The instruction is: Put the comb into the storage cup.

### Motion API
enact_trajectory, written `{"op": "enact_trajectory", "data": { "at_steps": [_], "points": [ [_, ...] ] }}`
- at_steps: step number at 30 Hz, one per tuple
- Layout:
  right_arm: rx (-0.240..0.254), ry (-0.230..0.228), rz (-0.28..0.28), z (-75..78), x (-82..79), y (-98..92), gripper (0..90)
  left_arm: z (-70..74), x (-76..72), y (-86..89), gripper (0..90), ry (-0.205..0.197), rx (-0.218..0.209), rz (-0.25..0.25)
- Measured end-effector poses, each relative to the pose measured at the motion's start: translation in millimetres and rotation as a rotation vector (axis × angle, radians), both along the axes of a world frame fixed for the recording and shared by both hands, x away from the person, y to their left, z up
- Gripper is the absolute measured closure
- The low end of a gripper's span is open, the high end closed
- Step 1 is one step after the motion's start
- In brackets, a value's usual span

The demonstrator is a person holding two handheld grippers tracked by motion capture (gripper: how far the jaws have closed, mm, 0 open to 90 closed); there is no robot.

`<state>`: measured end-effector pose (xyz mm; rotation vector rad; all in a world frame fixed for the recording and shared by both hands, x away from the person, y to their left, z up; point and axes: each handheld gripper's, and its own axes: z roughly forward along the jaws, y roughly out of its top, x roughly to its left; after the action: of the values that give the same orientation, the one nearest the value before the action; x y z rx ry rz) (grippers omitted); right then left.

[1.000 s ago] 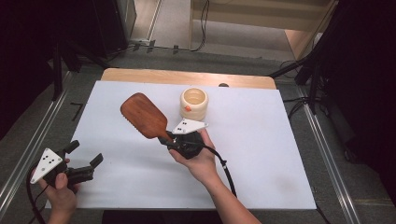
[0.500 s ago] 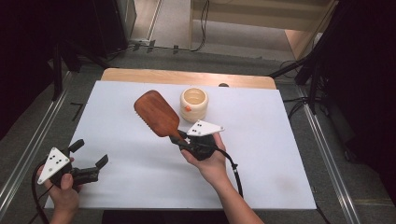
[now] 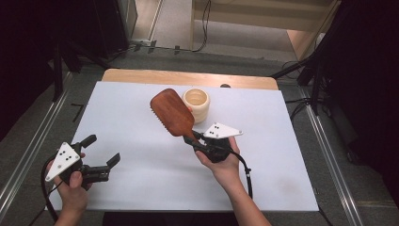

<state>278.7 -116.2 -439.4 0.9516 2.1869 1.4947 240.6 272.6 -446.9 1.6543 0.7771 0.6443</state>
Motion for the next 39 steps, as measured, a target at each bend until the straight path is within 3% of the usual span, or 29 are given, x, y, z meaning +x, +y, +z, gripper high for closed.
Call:
{"op": "enact_trajectory", "data": {
  "at_steps": [11,22,39],
  "points": [
    [0.025,-0.024,-0.025,1.2,-7.1,-15.1,69.4,17.9,8.9,-30.9,0.0,-0.017,0.01,-0.073],
    [0.038,-0.045,-0.04,-5.1,-14.5,-24.6,69.4,26.9,18.6,-61.8,0.0,-0.013,-0.009,-0.13],
    [0.058,-0.052,-0.044,-17.5,-24.0,-28.1,69.4,33.5,33.5,-106.5,0.0,0.033,-0.069,-0.226]
  ]
}}
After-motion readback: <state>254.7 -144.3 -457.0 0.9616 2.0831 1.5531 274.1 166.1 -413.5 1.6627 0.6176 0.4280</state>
